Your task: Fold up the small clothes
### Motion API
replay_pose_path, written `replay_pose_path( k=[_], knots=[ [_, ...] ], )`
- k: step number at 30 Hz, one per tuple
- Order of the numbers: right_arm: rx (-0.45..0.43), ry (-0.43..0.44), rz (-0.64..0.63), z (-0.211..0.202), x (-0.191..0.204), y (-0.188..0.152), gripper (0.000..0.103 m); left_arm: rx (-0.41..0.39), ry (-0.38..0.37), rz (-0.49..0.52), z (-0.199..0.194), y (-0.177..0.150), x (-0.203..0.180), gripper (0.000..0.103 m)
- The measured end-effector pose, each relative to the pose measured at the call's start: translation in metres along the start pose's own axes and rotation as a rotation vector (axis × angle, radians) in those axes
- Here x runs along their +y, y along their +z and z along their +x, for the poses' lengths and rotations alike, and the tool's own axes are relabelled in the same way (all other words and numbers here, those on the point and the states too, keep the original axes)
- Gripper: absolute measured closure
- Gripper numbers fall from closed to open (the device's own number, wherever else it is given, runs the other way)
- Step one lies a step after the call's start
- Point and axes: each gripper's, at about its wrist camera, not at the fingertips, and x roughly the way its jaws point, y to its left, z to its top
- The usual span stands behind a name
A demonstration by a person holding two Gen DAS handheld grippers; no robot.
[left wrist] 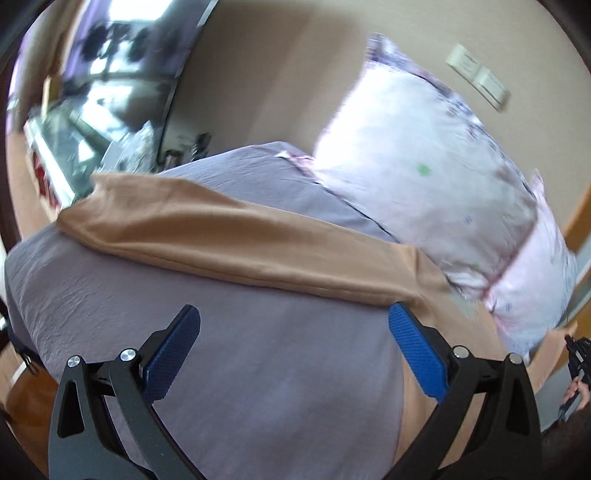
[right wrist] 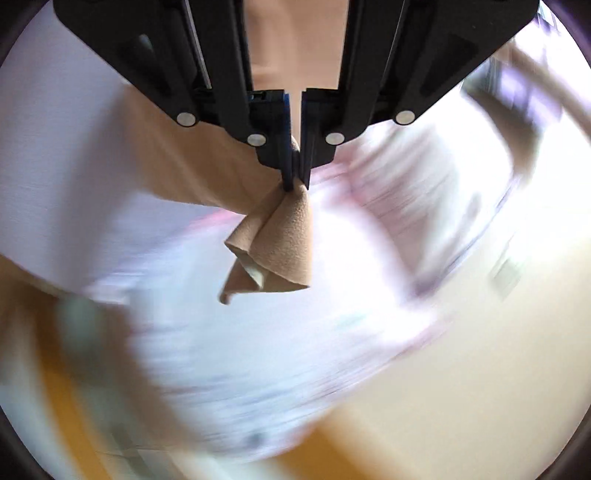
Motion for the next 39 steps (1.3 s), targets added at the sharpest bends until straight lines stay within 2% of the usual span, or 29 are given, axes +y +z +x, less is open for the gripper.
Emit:
replay_pose_path(
  k=[4, 6, 8, 9, 10, 11, 13, 14, 18, 20, 23, 25, 27, 28, 29, 30, 33, 35, 36, 39],
  knots=[
    [0.245, 0.23, -0.189, 0.082, 0.122, -0.065, 0.1, 0.009, -0.021, -0.108, 0.001, 0.004, 0.023, 0.001],
    [0.4, 0.278, -0.273, 0.118, 0.165, -0.115, 0.095, 0.006, -0.031, -0.156, 0.001, 0.004, 0.031, 0.001],
    [0.593, 0.308, -0.361, 0.15, 0.198, -0.169, 0.091, -0.011, -0.021, -0.197, -0.001, 0.007, 0.038, 0.001],
    [0.657, 0.324, -0.365, 0.156, 0.204, -0.185, 0.083, -0.018, -0.011, -0.218, -0.001, 0.009, 0.042, 0.001],
    [0.681, 0.335, -0.361, 0.159, 0.206, -0.19, 0.07, -0.02, -0.008, -0.232, -0.002, 0.011, 0.045, 0.001],
    [0.672, 0.35, -0.359, 0.153, 0.207, -0.193, 0.064, -0.02, -0.008, -0.25, -0.002, 0.014, 0.051, 0.001],
    [0.585, 0.341, -0.369, 0.135, 0.2, -0.182, 0.043, -0.019, 0.008, -0.28, -0.001, 0.018, 0.061, 0.001],
    [0.557, 0.334, -0.363, 0.135, 0.194, -0.17, 0.04, -0.018, 0.021, -0.303, 0.0, 0.021, 0.068, 0.002],
    [0.498, 0.302, -0.304, 0.114, 0.158, -0.139, 0.034, -0.02, 0.034, -0.423, 0.004, 0.028, 0.096, 0.015],
    [0.485, 0.283, -0.267, 0.106, 0.142, -0.134, 0.032, -0.023, 0.034, -0.486, 0.003, 0.031, 0.108, 0.022],
    [0.485, 0.288, -0.221, 0.099, 0.119, -0.128, 0.032, -0.019, 0.036, -0.582, 0.004, 0.038, 0.124, 0.027],
    [0.481, 0.298, -0.203, 0.101, 0.117, -0.128, 0.029, -0.01, 0.054, -0.598, 0.008, 0.044, 0.128, 0.032],
    [0.479, 0.319, -0.187, 0.1, 0.112, -0.129, 0.028, 0.003, 0.093, -0.608, 0.012, 0.048, 0.133, 0.051],
    [0.477, 0.329, -0.187, 0.099, 0.111, -0.13, 0.027, 0.02, 0.123, -0.618, 0.015, 0.049, 0.136, 0.073],
    [0.475, 0.336, -0.187, 0.094, 0.111, -0.129, 0.027, 0.029, 0.129, -0.627, 0.017, 0.049, 0.141, 0.089],
    [0.472, 0.343, -0.187, 0.09, 0.108, -0.127, 0.027, 0.033, 0.133, -0.624, 0.018, 0.05, 0.143, 0.095],
    [0.447, 0.345, -0.192, 0.074, 0.1, -0.118, 0.026, 0.014, 0.178, -0.517, 0.015, 0.063, 0.128, 0.098],
    [0.41, 0.334, -0.199, 0.064, 0.093, -0.111, 0.025, -0.035, 0.184, -0.393, 0.01, 0.078, 0.094, 0.099],
    [0.388, 0.328, -0.202, 0.059, 0.089, -0.108, 0.025, -0.052, 0.164, -0.331, 0.009, 0.086, 0.072, 0.099],
    [0.333, 0.293, -0.21, 0.045, 0.078, -0.101, 0.025, -0.062, 0.031, -0.122, 0.014, 0.099, -0.02, 0.099]
  ],
)
